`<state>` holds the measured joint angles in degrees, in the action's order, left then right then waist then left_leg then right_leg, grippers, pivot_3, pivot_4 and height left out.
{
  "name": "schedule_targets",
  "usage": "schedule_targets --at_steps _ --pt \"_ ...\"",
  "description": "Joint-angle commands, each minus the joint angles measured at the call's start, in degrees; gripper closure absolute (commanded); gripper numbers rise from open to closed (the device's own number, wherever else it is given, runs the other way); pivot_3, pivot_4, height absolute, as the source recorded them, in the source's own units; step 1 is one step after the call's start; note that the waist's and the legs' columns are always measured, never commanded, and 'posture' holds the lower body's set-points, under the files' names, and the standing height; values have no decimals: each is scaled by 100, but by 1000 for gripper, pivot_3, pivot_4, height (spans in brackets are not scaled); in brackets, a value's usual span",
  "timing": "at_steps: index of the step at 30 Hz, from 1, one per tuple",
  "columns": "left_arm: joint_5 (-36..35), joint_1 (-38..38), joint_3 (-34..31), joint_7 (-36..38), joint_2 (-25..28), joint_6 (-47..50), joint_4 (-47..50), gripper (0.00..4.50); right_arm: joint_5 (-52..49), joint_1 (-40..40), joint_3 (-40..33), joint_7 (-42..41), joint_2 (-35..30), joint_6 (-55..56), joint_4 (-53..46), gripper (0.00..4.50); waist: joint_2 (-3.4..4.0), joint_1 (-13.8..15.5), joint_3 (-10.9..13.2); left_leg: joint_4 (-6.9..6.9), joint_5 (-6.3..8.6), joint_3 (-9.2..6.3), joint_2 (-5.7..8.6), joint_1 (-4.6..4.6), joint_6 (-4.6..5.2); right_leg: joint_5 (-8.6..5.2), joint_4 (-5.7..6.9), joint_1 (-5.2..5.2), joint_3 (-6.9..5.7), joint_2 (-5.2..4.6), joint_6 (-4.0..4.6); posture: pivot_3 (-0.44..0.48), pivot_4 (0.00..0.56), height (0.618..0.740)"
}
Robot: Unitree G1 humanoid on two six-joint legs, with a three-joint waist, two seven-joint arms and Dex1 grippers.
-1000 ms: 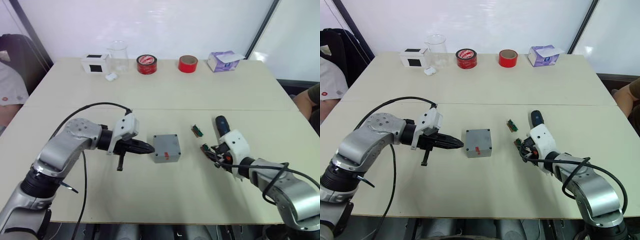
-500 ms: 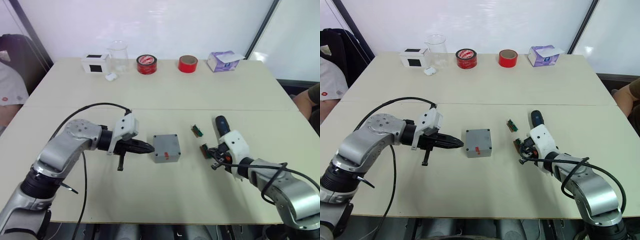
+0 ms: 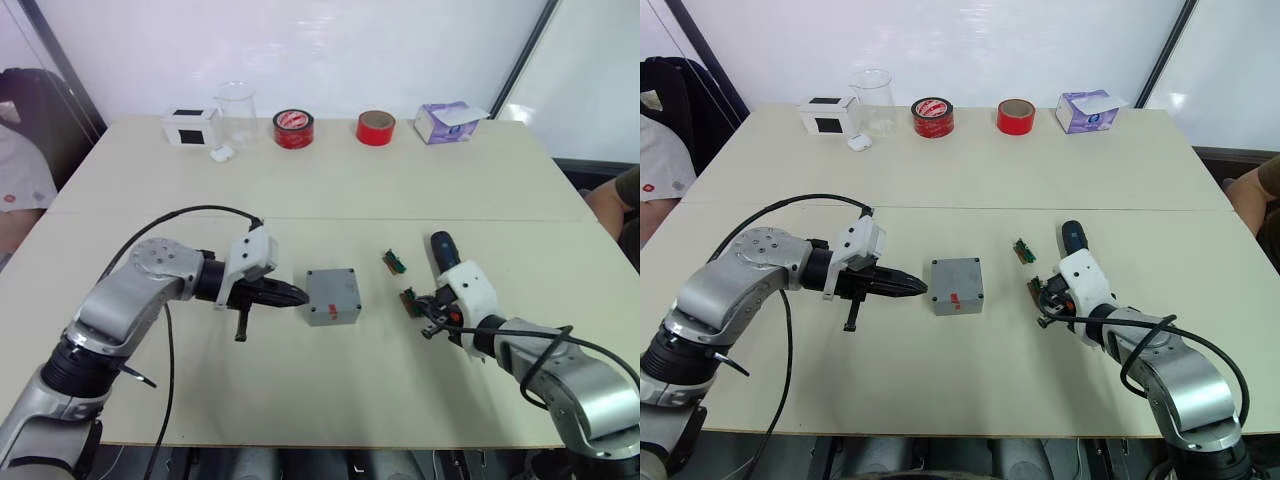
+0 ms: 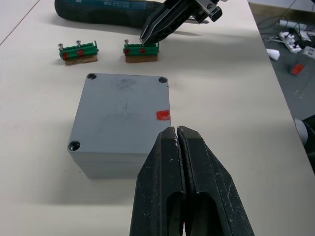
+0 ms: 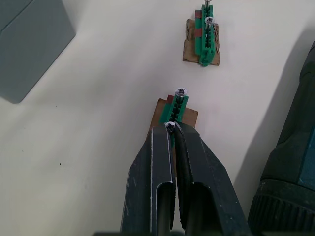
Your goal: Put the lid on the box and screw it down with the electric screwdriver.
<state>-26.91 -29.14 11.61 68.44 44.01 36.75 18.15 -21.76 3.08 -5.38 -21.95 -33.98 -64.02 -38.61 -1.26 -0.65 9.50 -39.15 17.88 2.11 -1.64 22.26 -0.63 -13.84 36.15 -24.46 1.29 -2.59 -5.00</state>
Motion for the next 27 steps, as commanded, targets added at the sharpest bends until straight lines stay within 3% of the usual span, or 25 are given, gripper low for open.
schedule_targets --at_steps 1,11,19,27 --pt "-43 -45 -137 11 -1 -104 8 4500 -139 97 -240 6 -4 -74 -322 4401 0 1 0 0 0 0 0 0 0 0 0 0 0 0 0 0 150 740" --pt "-222 -217 -536 -88 -157 41 -658 4500 -424 721 -538 102 2 -594 -701 4401 0 -4 0 -2 0 -2 0 0 0 2 4 0 -2 1 -3 0 150 740" --pt "-207 116 -674 -154 164 150 -487 4500 -666 1841 -205 -127 45 -419 -341 4401 2 -5 0 -1 0 -2 -2 1 0 2 8 -5 -3 1 -3 0 150 740" --pt "-333 403 -809 -426 184 431 -32 4500 -610 1969 580 -422 264 301 104 4401 2 -6 0 -2 0 -2 -1 5 0 3 7 -5 -4 -6 -4 0 150 740"
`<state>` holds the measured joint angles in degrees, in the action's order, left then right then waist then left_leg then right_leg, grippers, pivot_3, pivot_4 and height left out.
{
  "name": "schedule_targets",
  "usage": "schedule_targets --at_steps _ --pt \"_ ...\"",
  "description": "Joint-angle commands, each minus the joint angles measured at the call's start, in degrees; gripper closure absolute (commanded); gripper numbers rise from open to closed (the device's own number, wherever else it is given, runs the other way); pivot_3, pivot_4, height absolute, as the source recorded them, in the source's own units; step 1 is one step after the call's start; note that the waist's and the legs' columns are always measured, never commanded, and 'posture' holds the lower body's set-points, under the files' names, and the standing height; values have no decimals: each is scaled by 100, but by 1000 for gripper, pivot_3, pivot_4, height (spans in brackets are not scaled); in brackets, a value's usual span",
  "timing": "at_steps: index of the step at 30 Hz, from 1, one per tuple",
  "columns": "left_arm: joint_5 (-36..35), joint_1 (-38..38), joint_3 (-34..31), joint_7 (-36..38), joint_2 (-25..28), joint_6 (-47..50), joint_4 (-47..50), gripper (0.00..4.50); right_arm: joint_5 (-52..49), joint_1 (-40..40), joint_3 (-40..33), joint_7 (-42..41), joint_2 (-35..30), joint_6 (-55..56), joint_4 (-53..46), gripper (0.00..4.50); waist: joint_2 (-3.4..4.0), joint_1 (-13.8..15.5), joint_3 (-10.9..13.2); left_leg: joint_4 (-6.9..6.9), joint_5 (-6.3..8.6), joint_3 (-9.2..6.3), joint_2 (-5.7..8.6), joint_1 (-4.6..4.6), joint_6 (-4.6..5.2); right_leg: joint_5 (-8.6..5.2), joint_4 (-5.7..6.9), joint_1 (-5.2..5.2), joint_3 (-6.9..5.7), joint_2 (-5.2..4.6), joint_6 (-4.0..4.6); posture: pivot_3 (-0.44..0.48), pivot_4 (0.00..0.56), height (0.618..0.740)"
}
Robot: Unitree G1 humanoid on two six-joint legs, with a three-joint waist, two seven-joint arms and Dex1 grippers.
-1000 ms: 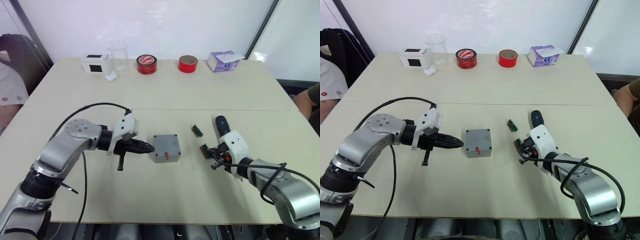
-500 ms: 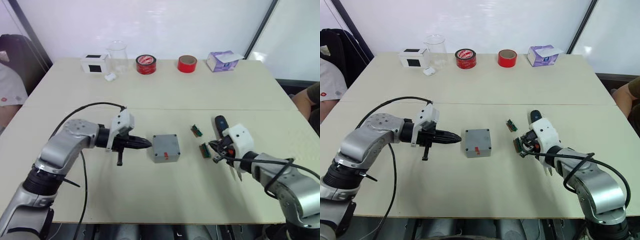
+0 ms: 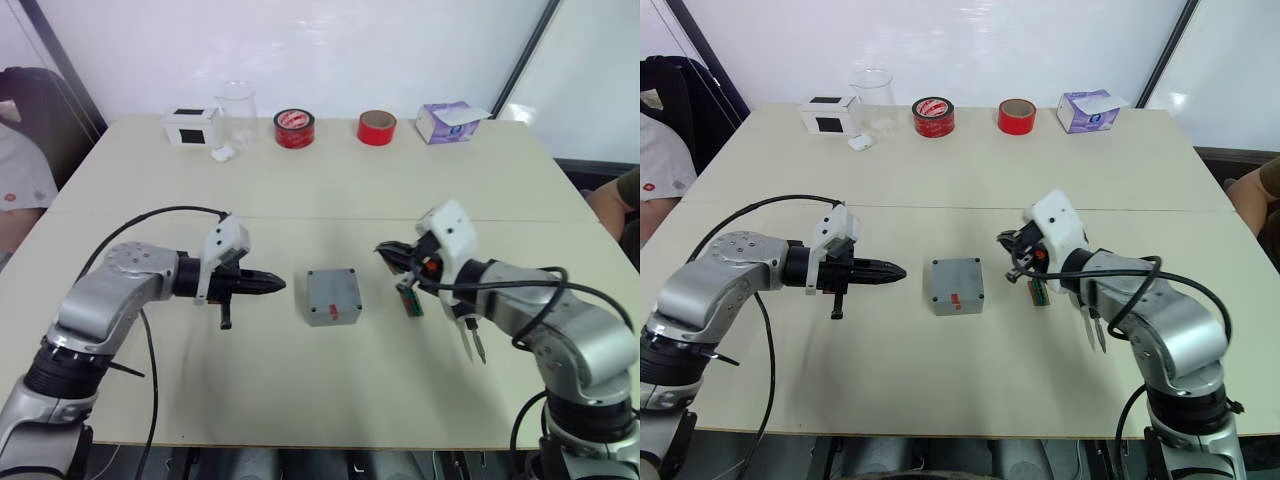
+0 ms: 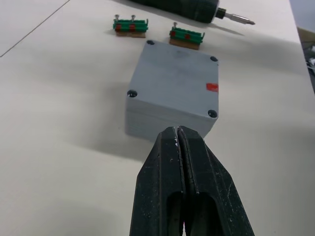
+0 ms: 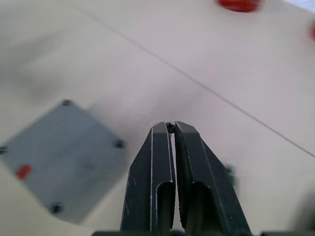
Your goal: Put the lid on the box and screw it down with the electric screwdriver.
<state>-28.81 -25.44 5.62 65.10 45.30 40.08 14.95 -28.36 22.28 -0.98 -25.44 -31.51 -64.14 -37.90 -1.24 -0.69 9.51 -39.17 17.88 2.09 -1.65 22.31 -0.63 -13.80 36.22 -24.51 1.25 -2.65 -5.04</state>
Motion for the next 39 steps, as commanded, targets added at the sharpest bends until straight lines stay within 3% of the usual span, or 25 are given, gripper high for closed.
schedule_targets --at_steps 1,39 --pt "-161 52 -222 -124 58 126 329 4500 72 50 213 -77 30 384 87 4401 0 -1 0 0 0 0 0 0 0 0 0 0 0 0 0 0 150 740" --pt "-273 236 -264 -425 105 148 514 4500 512 -77 938 -274 78 985 819 4401 0 -1 0 0 0 0 0 0 0 1 1 -1 -1 3 0 0 150 740"
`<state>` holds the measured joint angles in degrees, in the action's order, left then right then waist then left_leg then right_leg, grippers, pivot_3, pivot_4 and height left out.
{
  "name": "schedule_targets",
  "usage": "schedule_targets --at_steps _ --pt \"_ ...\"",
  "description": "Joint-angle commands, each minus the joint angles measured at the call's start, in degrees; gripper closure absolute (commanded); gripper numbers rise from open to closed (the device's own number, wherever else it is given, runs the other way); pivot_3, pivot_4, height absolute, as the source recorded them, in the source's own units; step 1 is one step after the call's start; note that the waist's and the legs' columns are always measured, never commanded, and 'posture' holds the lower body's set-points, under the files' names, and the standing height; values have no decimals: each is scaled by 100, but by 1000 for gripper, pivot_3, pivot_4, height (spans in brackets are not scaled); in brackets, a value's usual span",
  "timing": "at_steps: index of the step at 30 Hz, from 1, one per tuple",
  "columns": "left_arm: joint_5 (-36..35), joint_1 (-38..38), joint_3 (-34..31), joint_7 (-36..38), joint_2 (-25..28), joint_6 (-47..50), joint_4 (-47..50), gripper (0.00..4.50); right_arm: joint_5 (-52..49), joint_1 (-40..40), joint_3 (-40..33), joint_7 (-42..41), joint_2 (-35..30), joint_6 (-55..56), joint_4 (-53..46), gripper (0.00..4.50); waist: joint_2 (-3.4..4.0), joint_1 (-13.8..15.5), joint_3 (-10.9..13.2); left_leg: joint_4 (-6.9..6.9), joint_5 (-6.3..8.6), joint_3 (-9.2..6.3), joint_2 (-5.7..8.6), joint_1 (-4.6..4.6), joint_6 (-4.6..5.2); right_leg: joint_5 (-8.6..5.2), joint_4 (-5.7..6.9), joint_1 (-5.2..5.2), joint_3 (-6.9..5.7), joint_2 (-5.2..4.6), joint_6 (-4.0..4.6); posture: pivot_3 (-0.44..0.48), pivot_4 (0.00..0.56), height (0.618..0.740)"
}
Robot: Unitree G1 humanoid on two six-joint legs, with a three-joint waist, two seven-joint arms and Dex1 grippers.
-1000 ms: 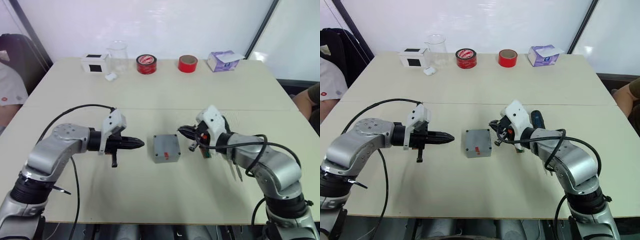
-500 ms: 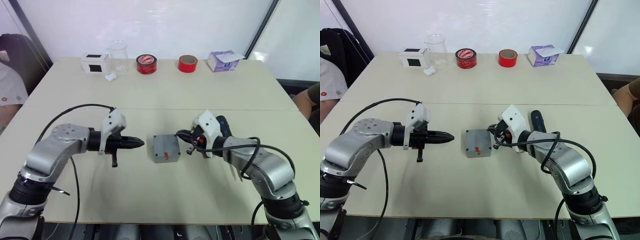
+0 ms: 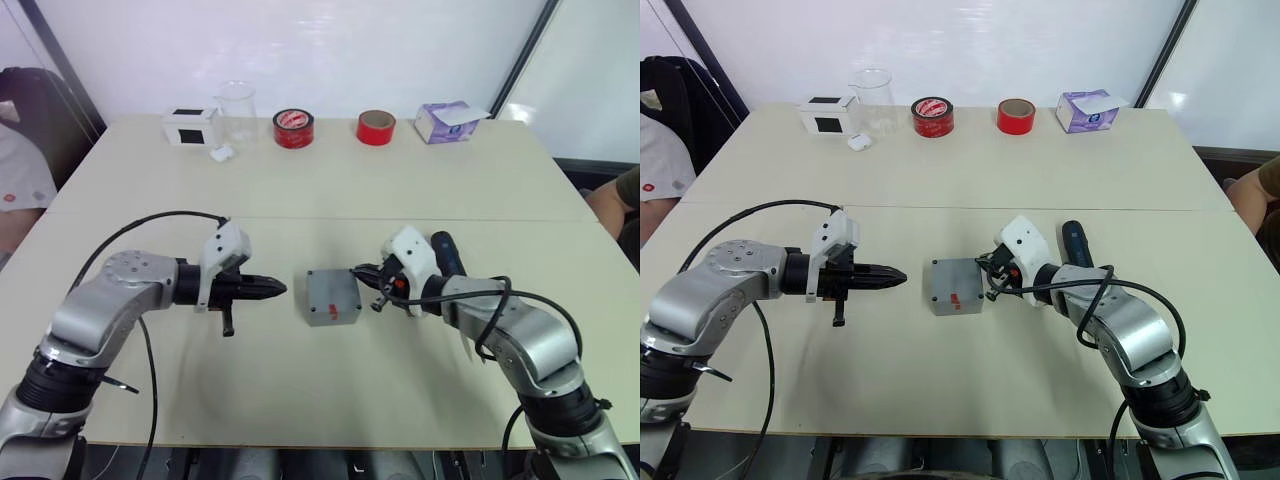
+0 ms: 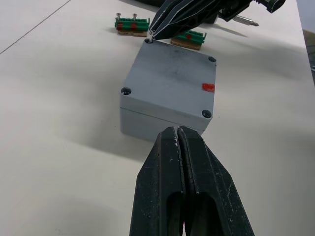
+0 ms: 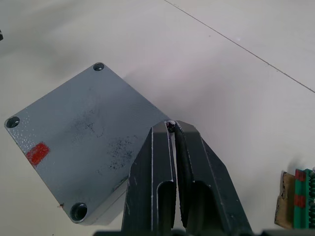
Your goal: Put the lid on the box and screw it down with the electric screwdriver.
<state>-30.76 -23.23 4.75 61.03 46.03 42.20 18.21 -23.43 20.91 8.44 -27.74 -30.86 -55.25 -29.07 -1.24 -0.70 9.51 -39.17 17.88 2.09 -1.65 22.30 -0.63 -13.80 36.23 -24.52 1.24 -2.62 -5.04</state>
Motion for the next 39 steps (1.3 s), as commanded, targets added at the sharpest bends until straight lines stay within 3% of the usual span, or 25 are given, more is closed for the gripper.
schedule_targets --at_steps 1,7,8,9,13,18,22,23,25,29,32,35,39 --pt "-80 23 -179 -24 30 -67 191 4500 22 67 0 -51 15 102 -55 4401 0 0 0 0 0 0 0 0 0 0 0 0 0 0 0 0 150 740" --pt "-84 62 -179 -53 9 -86 201 4500 26 114 14 -88 19 115 -12 4401 0 0 0 0 0 0 0 0 0 0 0 0 0 0 0 0 150 740" --pt "-82 65 -177 -54 7 -94 195 4500 19 125 13 -97 20 109 -12 3851 0 0 0 0 0 0 0 0 0 0 0 0 0 0 0 0 150 740" --pt "-81 68 -176 -55 4 -99 187 4500 14 136 6 -96 25 98 -10 3686 0 0 0 0 0 0 0 0 0 0 0 0 0 0 0 0 150 740" --pt "-89 90 -176 -69 -7 -103 201 4500 -28 156 -48 -108 17 48 -47 2203 0 0 0 0 0 0 0 0 0 0 0 0 0 0 0 0 150 740" --pt "-121 52 -198 -83 -55 -111 167 4500 -163 200 -261 -139 -17 -78 -86 2203 0 2 0 0 0 0 0 0 0 0 0 0 0 0 0 0 150 740" --pt "-460 -201 -416 -106 -156 95 156 4500 -735 368 -1283 -68 -69 -766 -206 2203 0 11 0 -1 0 0 0 1 0 1 0 0 0 -2 0 0 150 740" --pt "-543 -280 -442 -94 -173 140 155 4500 -893 459 -1580 -68 -150 -1023 -191 1934 0 13 0 -2 0 0 0 2 0 1 0 0 0 -2 0 0 150 740" --pt "-640 -395 -416 -36 -189 171 171 4500 -1145 684 -2034 -113 -411 -1579 -101 1511 0 13 0 -2 0 -1 1 2 0 1 0 0 0 -4 0 0 150 740" --pt "-614 -506 -191 144 -162 81 280 4500 -1429 1248 -2529 -145 -967 -2687 271 41 1 -1 1 -1 0 -1 1 2 0 1 0 0 0 -2 0 0 150 740" --pt "-516 -580 38 293 -175 -64 370 4500 -1561 1564 -2279 -246 -1838 -3600 941 41 4 -4 2 1 0 1 0 1 0 1 0 -1 1 -1 0 0 150 740" --pt "-437 -628 205 363 -212 -176 431 4500 -2126 1492 -1774 -429 -2668 -3725 1624 41 4 12 2 2 0 1 1 2 0 -1 -4 -1 1 -2 5 0 150 740" --pt "-345 -629 436 460 -252 -338 541 4500 -2486 1422 -1121 -580 -3198 -3725 2270 41 6 -8 3 2 0 8 4 3 1 -2 -8 -1 8 -4 6 0 150 740"
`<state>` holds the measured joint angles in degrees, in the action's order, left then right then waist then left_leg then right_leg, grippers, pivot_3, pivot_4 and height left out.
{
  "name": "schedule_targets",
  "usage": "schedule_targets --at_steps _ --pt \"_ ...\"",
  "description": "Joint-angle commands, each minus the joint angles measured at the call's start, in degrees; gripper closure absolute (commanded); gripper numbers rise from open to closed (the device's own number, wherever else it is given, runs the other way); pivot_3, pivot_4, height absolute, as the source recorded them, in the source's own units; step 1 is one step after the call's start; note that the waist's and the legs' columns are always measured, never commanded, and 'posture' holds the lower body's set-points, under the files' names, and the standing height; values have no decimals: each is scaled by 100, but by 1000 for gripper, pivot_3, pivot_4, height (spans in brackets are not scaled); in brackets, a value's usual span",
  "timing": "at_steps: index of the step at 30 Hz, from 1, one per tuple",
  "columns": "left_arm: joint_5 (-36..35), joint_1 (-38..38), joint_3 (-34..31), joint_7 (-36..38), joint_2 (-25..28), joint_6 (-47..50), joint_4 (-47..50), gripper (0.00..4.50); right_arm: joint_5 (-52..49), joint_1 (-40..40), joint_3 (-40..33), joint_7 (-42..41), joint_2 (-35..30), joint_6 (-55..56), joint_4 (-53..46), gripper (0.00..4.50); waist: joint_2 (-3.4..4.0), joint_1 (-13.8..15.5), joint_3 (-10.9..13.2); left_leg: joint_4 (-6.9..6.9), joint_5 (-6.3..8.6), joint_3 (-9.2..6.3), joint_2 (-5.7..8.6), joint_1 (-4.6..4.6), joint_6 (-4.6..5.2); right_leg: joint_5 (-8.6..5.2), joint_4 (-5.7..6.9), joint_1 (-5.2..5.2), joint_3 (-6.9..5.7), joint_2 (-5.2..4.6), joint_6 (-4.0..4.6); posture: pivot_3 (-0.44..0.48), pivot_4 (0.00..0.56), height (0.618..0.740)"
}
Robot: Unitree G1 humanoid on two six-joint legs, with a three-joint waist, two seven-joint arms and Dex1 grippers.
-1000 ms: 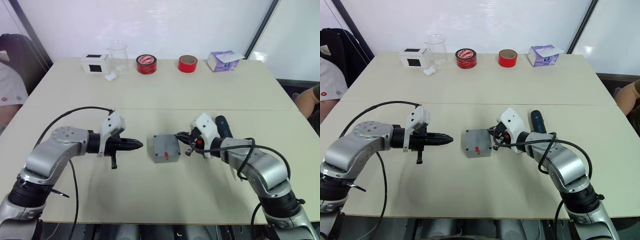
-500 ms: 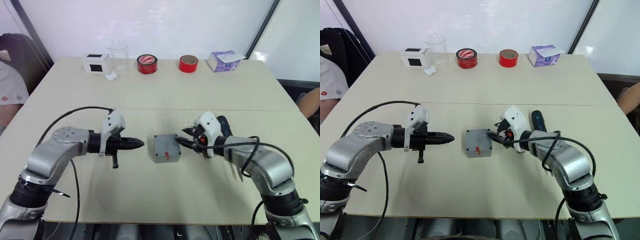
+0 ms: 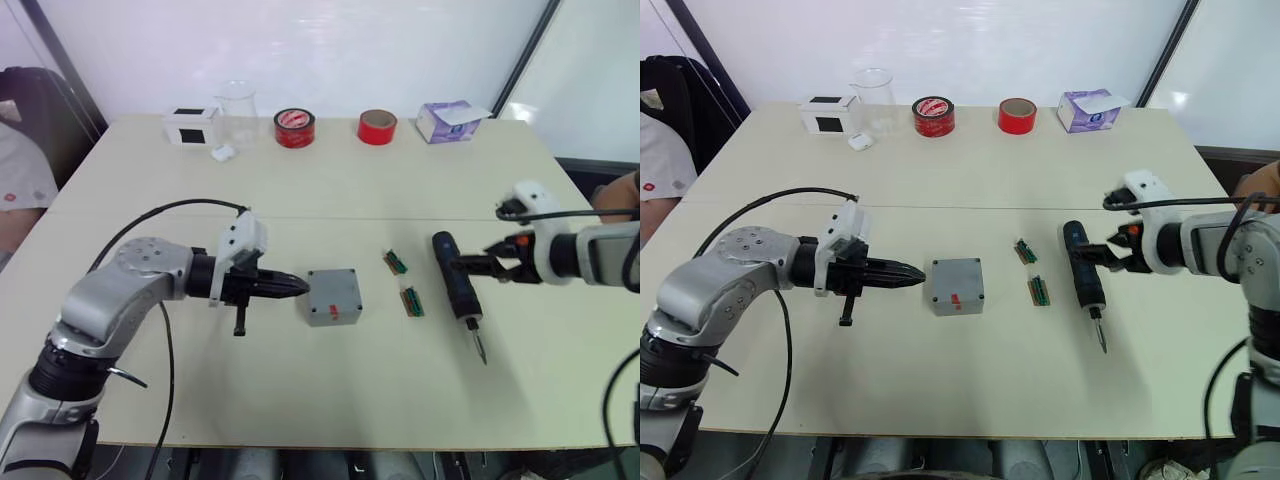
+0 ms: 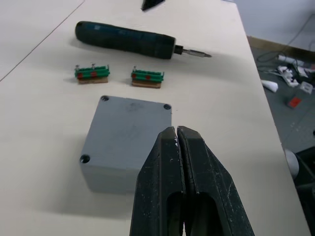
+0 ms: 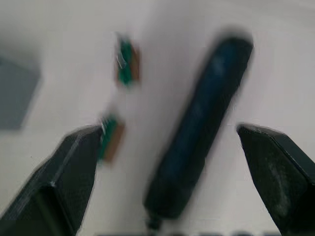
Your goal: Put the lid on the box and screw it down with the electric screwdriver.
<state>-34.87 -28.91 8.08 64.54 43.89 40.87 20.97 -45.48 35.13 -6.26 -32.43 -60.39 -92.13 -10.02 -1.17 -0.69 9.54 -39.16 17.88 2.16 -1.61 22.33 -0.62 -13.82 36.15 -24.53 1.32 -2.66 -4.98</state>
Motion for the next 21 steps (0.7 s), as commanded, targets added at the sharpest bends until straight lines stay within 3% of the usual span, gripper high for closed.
schedule_targets --at_steps 1,11,19,21 --pt "83 -55 142 126 -48 -229 294 4500 -316 24 486 -137 -297 -37 487 41 0 -21 0 0 0 1 -1 0 0 1 -2 0 0 1 -1 0 150 740" --pt "157 148 185 -123 -133 -215 570 4500 104 1067 1701 -249 195 -37 1925 41 6 -4 4 0 1 7 -4 0 2 4 0 -6 6 6 -7 0 150 740" --pt "90 351 65 -390 -108 -88 774 4500 996 1541 3042 -1008 307 486 2643 41 6 -4 4 -4 1 8 -1 4 2 4 -1 -6 6 0 -7 0 150 740" --pt "68 418 35 -456 -98 -63 833 4500 1188 1603 3306 -1211 307 602 2725 507 3 -6 2 -4 1 7 -2 4 2 4 -1 -6 5 2 -7 0 150 740"
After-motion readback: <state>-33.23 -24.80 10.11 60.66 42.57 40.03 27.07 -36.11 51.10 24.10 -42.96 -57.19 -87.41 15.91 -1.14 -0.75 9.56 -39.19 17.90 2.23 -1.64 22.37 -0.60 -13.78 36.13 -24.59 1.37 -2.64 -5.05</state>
